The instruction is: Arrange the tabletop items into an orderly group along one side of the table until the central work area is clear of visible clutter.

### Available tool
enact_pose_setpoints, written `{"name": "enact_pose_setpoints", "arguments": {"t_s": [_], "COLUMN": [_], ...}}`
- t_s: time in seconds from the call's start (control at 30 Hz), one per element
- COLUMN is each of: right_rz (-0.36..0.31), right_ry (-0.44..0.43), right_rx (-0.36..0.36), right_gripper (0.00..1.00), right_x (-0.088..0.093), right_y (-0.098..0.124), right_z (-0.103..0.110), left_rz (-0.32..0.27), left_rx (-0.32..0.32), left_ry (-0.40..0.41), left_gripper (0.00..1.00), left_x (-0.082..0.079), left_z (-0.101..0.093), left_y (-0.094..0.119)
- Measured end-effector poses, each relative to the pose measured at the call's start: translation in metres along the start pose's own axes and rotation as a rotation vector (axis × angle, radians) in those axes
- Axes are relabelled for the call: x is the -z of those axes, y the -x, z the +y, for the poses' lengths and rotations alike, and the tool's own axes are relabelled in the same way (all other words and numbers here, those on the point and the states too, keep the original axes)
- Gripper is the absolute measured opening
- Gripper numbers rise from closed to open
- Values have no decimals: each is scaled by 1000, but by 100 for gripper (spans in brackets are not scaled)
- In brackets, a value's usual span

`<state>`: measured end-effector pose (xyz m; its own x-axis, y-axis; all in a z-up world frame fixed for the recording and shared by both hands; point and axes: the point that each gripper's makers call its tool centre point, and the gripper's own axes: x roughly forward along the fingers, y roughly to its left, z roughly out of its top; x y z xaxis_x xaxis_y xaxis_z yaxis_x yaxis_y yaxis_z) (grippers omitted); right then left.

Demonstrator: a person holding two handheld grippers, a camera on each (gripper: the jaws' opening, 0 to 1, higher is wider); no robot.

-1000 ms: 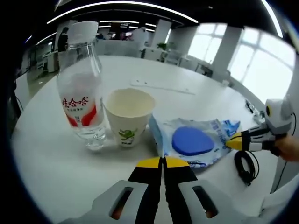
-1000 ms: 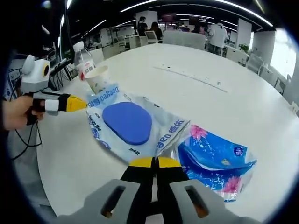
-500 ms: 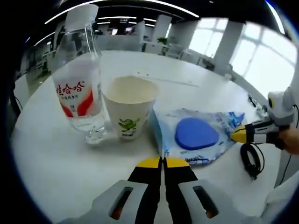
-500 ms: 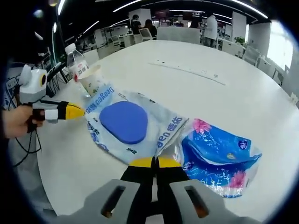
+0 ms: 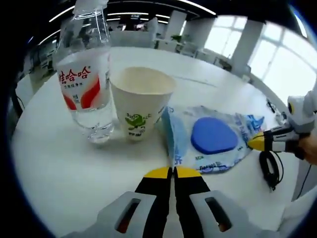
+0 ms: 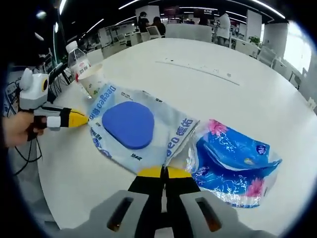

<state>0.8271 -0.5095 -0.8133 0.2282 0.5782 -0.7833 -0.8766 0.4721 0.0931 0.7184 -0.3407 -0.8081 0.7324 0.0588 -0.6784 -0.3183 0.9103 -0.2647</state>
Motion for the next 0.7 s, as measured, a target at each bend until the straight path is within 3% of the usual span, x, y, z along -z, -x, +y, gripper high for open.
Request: {"name": "enact_pose_setpoints", "arguments": {"t_s": [0.13,0.27,0.37,0.5,0.7], "right_rz": [9,-8,-35,-52,-63], "right_ry": [-3,58,57,129,150], "right_rx": [1,4,-5,7,11], "right_gripper": [0,1,9,15,20], "right_x": [-1,-2,-7,-12,-13], "right_y": [1,4,7,11,15], "right_z": [0,1,4,9,13], "left_rz": [2,1,-18,-38,-97], "left_rx": [-1,-1,2,4,3], "left_ry": [1,-10,19,35,-15], "left_gripper": [0,0,0,0,11], "left_x": [1,1,0,-3,-10], "left_z": [-2,-1,-2,-3,-7], "left_y": [0,-1,2,0,5]}}
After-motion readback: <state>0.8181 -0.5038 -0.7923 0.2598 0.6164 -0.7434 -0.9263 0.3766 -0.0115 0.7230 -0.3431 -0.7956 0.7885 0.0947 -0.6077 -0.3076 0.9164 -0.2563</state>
